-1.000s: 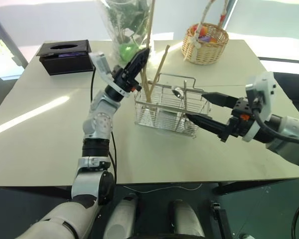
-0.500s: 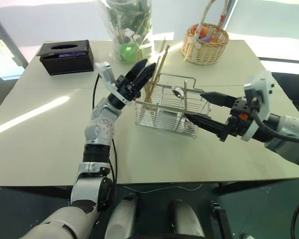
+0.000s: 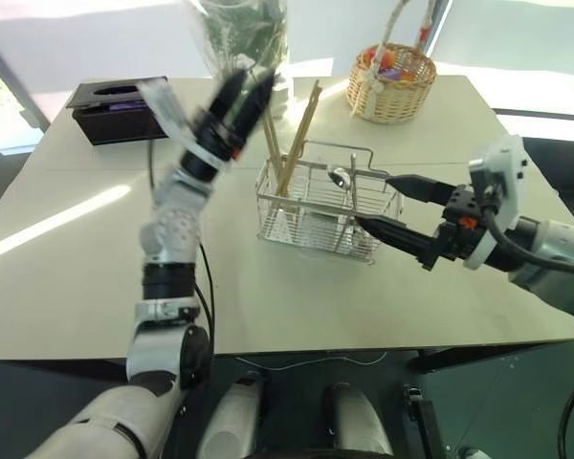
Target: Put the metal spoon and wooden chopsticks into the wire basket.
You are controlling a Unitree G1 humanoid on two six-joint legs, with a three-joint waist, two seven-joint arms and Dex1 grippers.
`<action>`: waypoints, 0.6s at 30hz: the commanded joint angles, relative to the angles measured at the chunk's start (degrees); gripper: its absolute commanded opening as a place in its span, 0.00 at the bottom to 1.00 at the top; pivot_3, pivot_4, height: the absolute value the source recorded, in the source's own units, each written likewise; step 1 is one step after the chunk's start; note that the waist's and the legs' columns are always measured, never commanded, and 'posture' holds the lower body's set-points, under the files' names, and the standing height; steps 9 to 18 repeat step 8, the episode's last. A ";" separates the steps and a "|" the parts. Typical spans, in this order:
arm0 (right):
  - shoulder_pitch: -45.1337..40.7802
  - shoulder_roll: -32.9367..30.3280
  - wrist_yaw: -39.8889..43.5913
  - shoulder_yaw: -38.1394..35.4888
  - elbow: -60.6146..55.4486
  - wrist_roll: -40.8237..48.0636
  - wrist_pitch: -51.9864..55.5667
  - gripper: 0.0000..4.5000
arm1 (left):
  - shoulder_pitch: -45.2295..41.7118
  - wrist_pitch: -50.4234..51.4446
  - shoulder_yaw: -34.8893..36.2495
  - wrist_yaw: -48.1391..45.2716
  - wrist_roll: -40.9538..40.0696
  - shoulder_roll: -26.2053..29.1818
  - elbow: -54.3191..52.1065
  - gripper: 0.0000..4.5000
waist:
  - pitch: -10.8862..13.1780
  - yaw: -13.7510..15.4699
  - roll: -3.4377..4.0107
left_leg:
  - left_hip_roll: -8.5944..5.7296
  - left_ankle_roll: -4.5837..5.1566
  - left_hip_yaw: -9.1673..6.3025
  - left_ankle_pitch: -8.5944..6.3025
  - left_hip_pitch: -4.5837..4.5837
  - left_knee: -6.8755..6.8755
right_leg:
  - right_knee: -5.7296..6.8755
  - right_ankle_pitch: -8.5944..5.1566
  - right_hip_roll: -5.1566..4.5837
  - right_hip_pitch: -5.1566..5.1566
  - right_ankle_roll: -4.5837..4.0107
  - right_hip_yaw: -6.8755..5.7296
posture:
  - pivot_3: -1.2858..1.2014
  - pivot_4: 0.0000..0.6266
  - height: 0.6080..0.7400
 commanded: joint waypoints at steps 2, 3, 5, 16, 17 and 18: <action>0.48 2.15 -2.50 -3.04 2.93 -8.33 -6.38 1.00 | 2.10 6.31 3.14 8.08 0.96 9.21 -5.08 0.99 | -0.02 -0.19 0.03 | 0.00 0.00 0.01 0.00 0.05 -0.02 | 0.03 0.00 0.01 0.01 0.01 0.03 | 0.52 0.24 1.00; 0.84 3.08 -3.34 -2.84 3.84 -11.49 -8.41 1.00 | 3.98 7.55 2.81 9.23 2.12 11.05 -5.90 0.99 | -0.03 -0.31 0.05 | 0.00 0.00 0.02 0.00 0.07 -0.04 | 0.04 0.00 0.02 0.01 0.01 0.04 | 0.52 0.24 1.00; 1.62 6.14 -5.34 -2.74 5.89 -17.00 -12.58 1.00 | 8.90 7.72 2.82 11.10 4.42 13.76 -7.76 0.99 | -0.04 -0.36 0.06 | 0.00 0.00 0.06 0.00 0.16 -0.08 | 0.04 0.00 0.03 0.07 0.01 0.09 | 0.52 0.24 1.00; 3.43 10.82 -7.39 -2.64 8.16 -23.04 -17.63 1.00 | 16.23 7.54 4.22 14.09 5.97 15.51 -11.38 0.99 | -0.04 -0.13 0.05 | -0.01 -0.01 0.07 0.00 0.21 -0.10 | 0.04 0.00 0.03 0.12 0.00 0.12 | 0.52 0.24 1.00; 3.43 10.82 -7.39 -2.64 8.16 -23.04 -17.63 1.00 | 16.23 7.54 4.22 14.09 5.97 15.51 -11.38 0.99 | -0.04 -0.13 0.05 | -0.01 -0.01 0.07 0.00 0.21 -0.10 | 0.04 0.00 0.03 0.12 0.00 0.12 | 0.52 0.24 1.00; 3.43 10.82 -7.39 -2.64 8.16 -23.04 -17.63 1.00 | 16.23 7.54 4.22 14.09 5.97 15.51 -11.38 0.99 | -0.04 -0.13 0.05 | -0.01 -0.01 0.07 0.00 0.21 -0.10 | 0.04 0.00 0.03 0.12 0.00 0.12 | 0.52 0.24 1.00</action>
